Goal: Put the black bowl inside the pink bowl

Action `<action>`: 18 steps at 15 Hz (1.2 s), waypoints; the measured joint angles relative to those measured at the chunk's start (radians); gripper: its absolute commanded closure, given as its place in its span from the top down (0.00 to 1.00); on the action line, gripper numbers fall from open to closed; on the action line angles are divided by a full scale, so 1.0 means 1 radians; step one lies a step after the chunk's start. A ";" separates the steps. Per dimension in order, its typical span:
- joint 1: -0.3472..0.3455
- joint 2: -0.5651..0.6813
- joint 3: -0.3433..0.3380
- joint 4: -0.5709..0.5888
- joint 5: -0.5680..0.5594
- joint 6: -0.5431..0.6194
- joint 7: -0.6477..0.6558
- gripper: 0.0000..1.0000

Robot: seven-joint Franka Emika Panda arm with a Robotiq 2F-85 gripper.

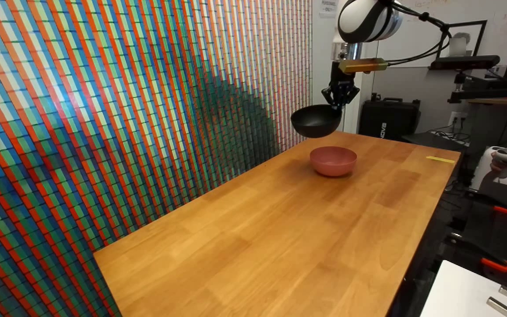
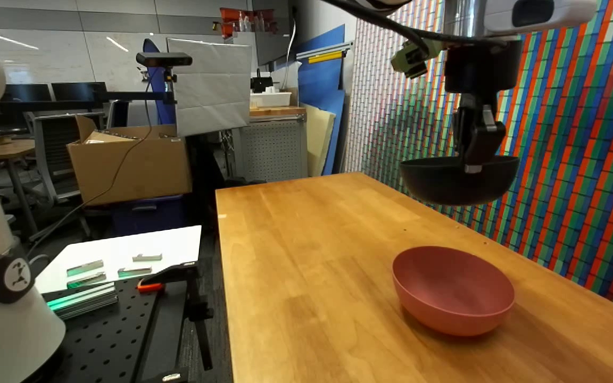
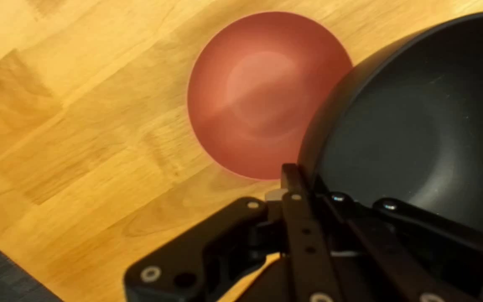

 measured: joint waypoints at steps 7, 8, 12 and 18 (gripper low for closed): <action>-0.036 -0.002 -0.031 -0.098 -0.048 -0.002 0.000 0.01; -0.036 -0.003 -0.030 -0.115 -0.051 -0.002 0.000 0.01; -0.036 -0.003 -0.030 -0.164 -0.063 0.002 0.000 0.01; -0.036 0.008 -0.030 -0.169 -0.078 0.066 0.000 0.01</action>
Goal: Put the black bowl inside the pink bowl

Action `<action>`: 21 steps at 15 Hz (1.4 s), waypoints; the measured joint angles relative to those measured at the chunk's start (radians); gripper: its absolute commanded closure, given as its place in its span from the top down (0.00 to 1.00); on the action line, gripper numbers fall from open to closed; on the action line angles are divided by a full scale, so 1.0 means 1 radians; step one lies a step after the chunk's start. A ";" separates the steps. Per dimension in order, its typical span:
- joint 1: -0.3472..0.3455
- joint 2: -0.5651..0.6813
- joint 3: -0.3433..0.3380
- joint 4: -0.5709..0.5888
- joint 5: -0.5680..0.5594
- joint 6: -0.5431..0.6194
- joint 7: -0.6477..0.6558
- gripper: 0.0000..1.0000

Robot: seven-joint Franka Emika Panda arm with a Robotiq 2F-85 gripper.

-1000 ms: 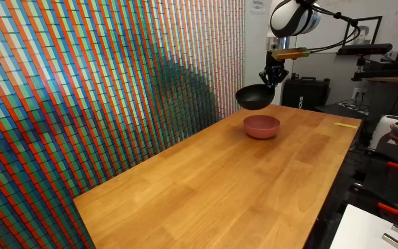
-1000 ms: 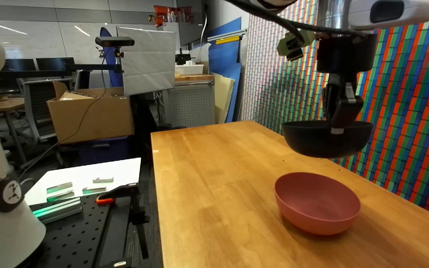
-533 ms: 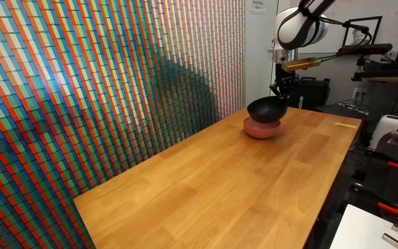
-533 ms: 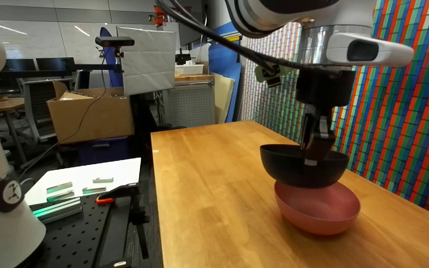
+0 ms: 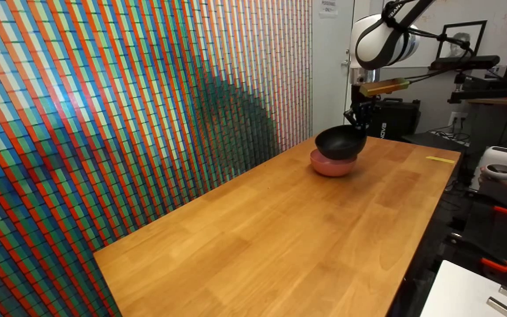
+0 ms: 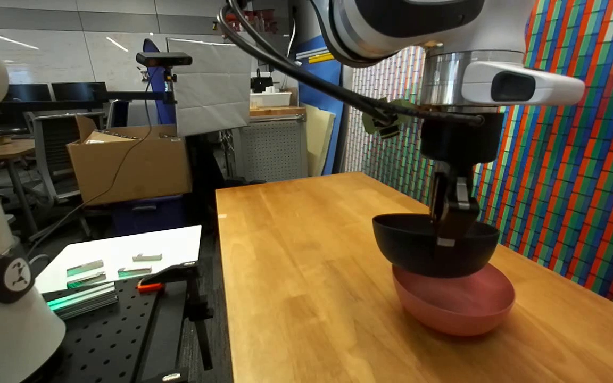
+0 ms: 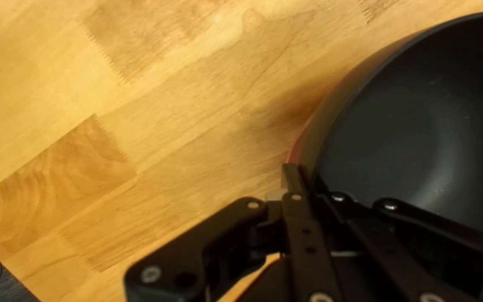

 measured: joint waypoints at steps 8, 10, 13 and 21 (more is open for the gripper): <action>0.002 0.055 0.000 0.044 0.000 0.046 0.011 0.45; 0.002 0.066 0.000 0.061 0.000 0.047 0.014 0.62; 0.002 0.068 0.002 0.082 0.005 0.046 0.016 0.84; 0.004 -0.084 0.074 0.148 0.140 -0.160 -0.058 1.00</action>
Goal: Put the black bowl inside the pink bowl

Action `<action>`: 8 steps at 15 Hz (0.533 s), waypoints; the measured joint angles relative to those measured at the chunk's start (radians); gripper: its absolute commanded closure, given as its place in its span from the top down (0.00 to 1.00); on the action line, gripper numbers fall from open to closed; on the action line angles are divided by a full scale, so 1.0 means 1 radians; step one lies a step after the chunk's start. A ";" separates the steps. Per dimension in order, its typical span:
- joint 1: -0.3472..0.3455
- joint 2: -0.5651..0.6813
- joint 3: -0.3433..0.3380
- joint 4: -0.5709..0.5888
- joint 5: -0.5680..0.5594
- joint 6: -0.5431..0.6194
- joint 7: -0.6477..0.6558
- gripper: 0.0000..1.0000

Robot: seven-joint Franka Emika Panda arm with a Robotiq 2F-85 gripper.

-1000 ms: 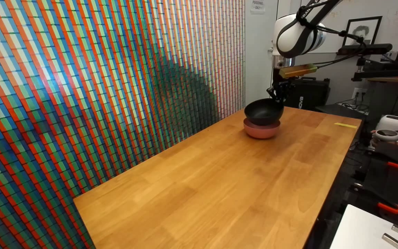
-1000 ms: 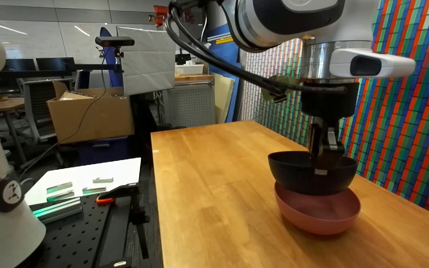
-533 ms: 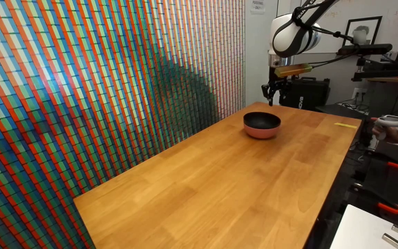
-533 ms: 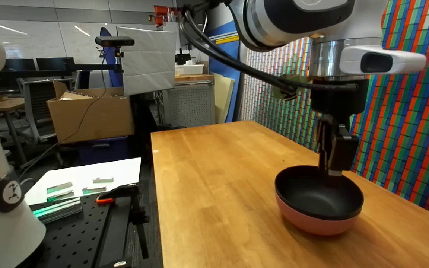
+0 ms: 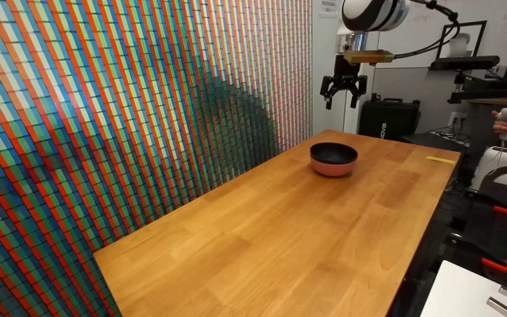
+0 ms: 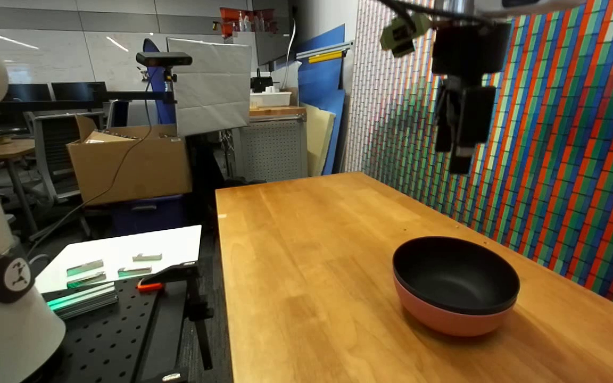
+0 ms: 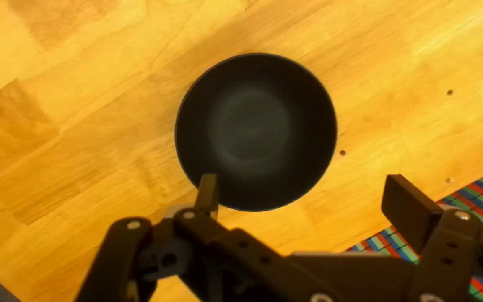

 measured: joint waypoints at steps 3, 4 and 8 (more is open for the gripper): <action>0.002 -0.100 0.021 0.029 0.003 -0.161 -0.061 1.00; 0.002 -0.128 0.026 0.042 0.003 -0.209 -0.084 1.00; 0.009 -0.204 0.041 0.110 0.001 -0.395 -0.191 1.00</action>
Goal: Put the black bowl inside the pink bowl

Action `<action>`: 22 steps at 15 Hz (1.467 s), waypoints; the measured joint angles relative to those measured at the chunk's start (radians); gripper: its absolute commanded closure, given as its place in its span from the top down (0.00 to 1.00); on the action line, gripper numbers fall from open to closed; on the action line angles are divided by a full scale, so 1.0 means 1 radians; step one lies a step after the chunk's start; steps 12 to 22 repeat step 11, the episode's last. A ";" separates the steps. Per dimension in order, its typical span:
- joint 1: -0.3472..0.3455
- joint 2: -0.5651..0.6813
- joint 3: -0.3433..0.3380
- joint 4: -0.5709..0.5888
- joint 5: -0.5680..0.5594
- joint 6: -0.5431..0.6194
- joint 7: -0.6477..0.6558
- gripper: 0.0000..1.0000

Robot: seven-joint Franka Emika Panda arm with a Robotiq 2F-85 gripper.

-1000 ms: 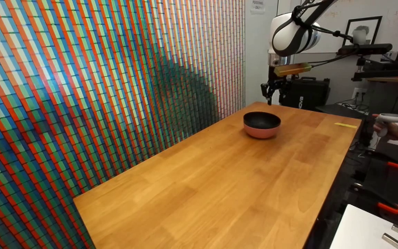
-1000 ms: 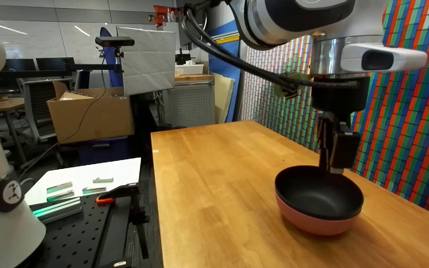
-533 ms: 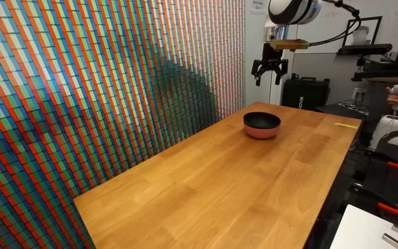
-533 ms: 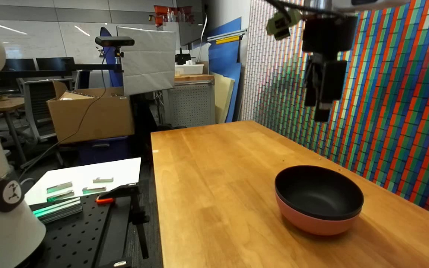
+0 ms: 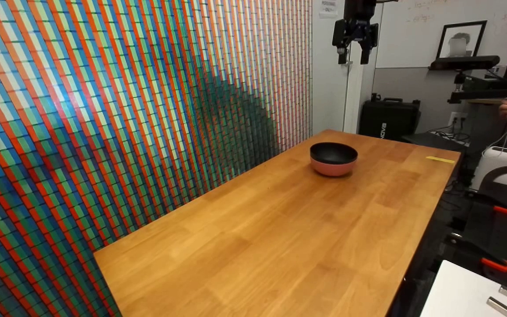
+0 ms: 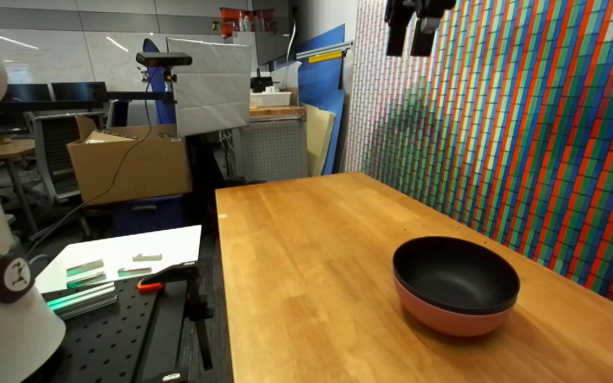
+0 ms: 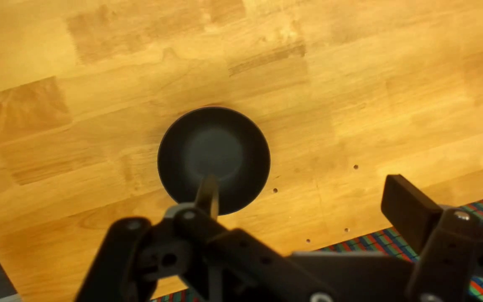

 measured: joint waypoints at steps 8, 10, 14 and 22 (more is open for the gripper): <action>0.006 -0.028 0.010 0.063 -0.003 -0.118 -0.108 1.00; 0.006 -0.028 0.010 0.063 -0.003 -0.118 -0.110 1.00; 0.006 -0.028 0.010 0.063 -0.003 -0.119 -0.111 1.00; 0.006 -0.028 0.010 0.063 -0.003 -0.119 -0.111 1.00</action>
